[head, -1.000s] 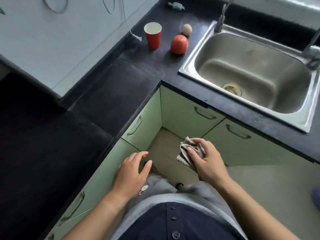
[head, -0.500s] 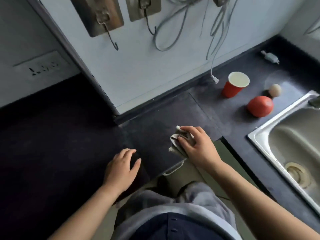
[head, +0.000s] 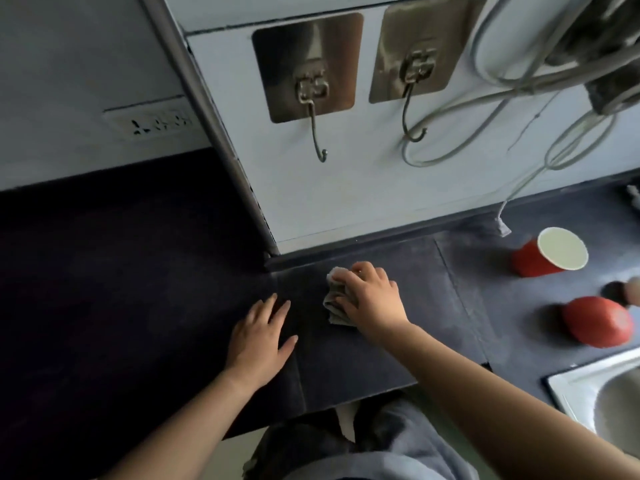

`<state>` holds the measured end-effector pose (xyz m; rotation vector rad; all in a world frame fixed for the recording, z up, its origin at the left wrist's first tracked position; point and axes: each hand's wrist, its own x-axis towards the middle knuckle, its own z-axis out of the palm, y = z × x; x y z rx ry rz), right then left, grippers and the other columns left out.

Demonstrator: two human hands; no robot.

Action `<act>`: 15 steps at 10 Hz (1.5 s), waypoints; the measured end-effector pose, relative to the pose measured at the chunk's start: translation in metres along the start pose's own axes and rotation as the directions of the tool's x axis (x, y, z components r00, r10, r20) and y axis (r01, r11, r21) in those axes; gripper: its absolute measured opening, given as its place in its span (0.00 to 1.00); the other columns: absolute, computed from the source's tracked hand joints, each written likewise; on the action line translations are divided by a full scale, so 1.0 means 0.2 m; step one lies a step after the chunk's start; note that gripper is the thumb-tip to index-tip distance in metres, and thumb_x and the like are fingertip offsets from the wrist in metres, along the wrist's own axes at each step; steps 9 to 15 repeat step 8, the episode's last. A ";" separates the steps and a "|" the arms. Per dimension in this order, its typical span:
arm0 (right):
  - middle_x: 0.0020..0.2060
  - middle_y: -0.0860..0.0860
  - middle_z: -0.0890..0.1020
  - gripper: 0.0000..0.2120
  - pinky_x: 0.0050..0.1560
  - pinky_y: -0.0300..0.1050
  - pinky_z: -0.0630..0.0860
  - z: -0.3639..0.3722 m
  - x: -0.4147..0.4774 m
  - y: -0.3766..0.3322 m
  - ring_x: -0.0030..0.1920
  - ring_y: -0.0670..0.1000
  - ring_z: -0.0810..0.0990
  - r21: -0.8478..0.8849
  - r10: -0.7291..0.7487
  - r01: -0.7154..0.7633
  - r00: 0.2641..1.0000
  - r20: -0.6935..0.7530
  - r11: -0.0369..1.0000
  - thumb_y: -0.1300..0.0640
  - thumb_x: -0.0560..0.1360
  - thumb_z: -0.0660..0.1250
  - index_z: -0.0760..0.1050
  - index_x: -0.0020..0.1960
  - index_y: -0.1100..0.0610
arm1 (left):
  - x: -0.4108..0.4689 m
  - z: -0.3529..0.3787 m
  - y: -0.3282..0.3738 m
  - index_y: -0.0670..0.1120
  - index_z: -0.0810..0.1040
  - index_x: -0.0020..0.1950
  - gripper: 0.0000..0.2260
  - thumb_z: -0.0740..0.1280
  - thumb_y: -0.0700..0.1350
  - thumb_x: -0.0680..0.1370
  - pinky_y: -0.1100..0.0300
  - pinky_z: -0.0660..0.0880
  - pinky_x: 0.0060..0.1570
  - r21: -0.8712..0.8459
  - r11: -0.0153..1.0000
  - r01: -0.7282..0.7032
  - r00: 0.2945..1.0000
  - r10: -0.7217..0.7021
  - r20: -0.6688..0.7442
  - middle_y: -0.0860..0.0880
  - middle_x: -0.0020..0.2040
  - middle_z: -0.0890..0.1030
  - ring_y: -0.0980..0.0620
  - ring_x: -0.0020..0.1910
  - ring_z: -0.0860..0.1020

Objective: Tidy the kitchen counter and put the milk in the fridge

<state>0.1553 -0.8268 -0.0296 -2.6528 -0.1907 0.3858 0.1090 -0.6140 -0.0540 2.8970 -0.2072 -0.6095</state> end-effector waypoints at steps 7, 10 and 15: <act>0.66 0.50 0.67 0.27 0.61 0.53 0.64 -0.01 -0.18 0.07 0.66 0.54 0.65 0.054 0.066 -0.058 0.985 -0.161 0.997 0.47 0.72 0.68 0.67 0.68 0.48 | -0.09 -0.02 0.00 0.55 0.51 0.75 0.28 0.56 0.58 0.77 0.38 0.53 0.69 0.067 0.998 0.013 0.998 -0.009 -0.055 0.51 0.76 0.57 0.50 0.74 0.57; 0.65 0.50 0.68 0.24 0.59 0.53 0.67 -0.03 -0.30 0.07 0.64 0.54 0.68 0.066 0.030 -0.016 0.975 -0.219 0.998 0.48 0.72 0.68 0.69 0.66 0.48 | -0.22 -0.02 0.04 0.54 0.54 0.75 0.28 0.58 0.57 0.77 0.39 0.55 0.69 0.039 0.999 -0.001 0.992 0.006 -0.125 0.51 0.75 0.60 0.50 0.73 0.59; 0.65 0.50 0.68 0.24 0.59 0.53 0.67 -0.03 -0.30 0.07 0.64 0.54 0.68 0.066 0.030 -0.016 0.975 -0.219 0.998 0.48 0.72 0.68 0.69 0.66 0.48 | -0.22 -0.02 0.04 0.54 0.54 0.75 0.28 0.58 0.57 0.77 0.39 0.55 0.69 0.039 0.999 -0.001 0.992 0.006 -0.125 0.51 0.75 0.60 0.50 0.73 0.59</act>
